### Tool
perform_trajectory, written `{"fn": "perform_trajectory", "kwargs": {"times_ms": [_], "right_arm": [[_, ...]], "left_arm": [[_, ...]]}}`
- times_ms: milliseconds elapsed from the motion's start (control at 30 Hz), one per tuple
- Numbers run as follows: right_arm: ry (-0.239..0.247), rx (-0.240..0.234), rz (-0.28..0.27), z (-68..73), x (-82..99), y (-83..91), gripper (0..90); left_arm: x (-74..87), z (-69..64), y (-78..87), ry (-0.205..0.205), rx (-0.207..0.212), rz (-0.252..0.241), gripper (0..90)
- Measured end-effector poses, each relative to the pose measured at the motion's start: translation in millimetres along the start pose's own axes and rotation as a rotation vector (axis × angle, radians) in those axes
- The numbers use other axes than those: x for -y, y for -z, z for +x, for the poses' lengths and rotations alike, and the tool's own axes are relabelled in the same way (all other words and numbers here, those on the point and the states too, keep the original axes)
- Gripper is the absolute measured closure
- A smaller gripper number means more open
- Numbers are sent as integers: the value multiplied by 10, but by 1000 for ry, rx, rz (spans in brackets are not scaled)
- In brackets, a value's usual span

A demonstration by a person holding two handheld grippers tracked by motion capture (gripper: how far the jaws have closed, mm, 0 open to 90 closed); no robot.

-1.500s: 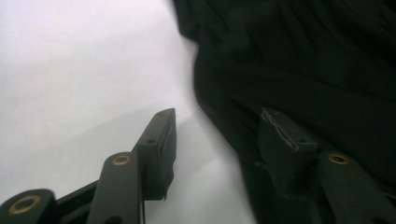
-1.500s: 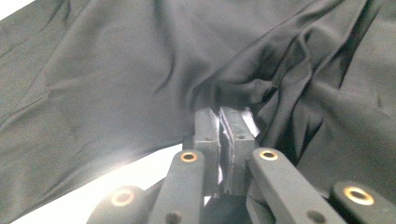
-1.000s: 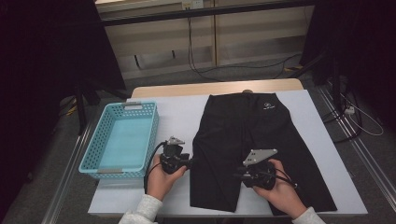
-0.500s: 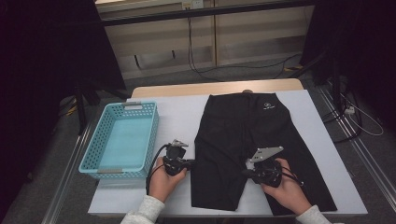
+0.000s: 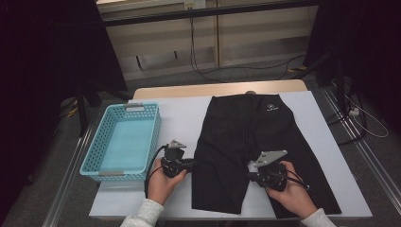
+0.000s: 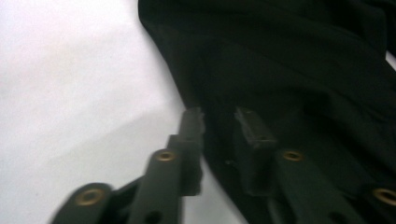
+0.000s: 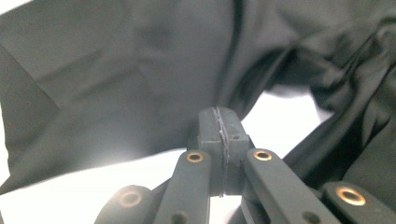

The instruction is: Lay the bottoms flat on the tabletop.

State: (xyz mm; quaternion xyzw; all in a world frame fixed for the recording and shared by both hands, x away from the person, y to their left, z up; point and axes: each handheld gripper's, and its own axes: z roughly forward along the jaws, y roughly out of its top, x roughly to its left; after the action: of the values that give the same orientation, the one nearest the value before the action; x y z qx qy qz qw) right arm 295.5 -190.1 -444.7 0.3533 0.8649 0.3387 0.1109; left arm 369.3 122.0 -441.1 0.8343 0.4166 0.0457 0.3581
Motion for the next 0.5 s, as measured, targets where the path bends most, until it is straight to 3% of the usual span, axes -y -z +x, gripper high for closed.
{"fn": "perform_trajectory", "kwargs": {"times_ms": [67, 133, 233, 300, 367, 500], "right_arm": [[-3, -1, -40, 30, -40, 23, 837], [26, -21, -56, 119, -81, 11, 781], [73, -51, -45, 240, -96, -84, 717], [74, -63, -24, 263, -87, -167, 696], [70, -70, -28, 258, -80, -213, 717], [56, -76, -13, 227, -87, -199, 867]], "left_arm": [[9, -13, -19, -8, -3, 10, 668], [7, -39, -19, -16, -1, 10, 651], [7, -72, -1, -29, -7, -3, 650], [17, -79, -6, -32, -3, 4, 650], [23, -75, -34, -36, -8, 23, 661], [25, -83, -67, -34, -5, 27, 689]]}}
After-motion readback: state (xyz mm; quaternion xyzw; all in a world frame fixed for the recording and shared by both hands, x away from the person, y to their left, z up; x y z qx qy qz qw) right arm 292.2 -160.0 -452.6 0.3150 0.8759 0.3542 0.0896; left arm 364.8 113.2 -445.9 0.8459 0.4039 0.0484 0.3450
